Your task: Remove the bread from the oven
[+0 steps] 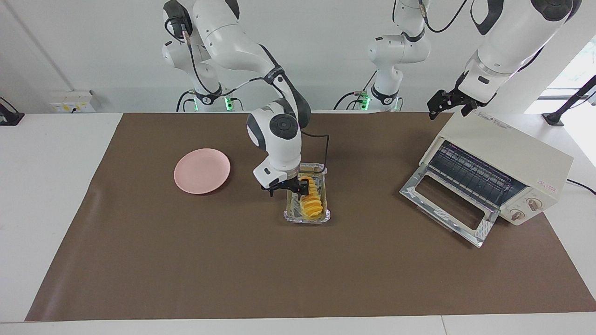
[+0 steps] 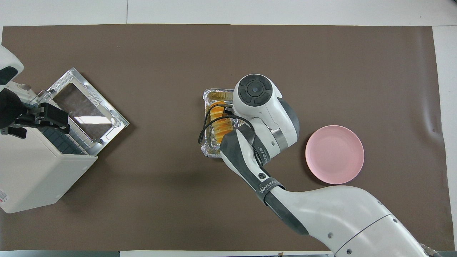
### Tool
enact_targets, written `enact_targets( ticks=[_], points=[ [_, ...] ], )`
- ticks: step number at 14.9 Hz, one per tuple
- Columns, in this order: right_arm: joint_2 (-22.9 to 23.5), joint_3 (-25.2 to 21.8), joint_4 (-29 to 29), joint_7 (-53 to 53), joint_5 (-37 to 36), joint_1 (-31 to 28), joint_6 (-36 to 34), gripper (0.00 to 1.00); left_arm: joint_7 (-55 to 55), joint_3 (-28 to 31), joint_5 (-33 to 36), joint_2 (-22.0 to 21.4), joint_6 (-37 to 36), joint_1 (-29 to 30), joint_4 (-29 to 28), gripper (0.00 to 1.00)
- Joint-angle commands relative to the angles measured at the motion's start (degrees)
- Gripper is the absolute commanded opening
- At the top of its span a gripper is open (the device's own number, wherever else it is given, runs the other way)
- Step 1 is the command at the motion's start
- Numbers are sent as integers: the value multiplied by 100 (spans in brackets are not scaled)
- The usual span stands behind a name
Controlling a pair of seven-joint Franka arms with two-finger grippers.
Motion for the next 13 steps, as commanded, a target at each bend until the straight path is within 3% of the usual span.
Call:
enact_targets(
  ticks=[1,2,3,4,13],
  points=[
    [-46,25,-116,-45,-39,-50,164,87,9,-33,-86,-202,129,73,-240,100],
    [-54,25,-73,-54,-39,-50,103,66,18,-33,-86,-202,129,73,-240,100],
    [-54,34,-55,-54,-13,-68,128,26,9,-33,-86,-202,129,73,-240,100],
    [-46,34,-63,-10,31,-50,172,0,9,-33,-86,-202,129,73,-240,100],
    [-19,34,155,8,58,-112,200,0,9,-33,-86,-202,129,73,-240,100]
  ],
)
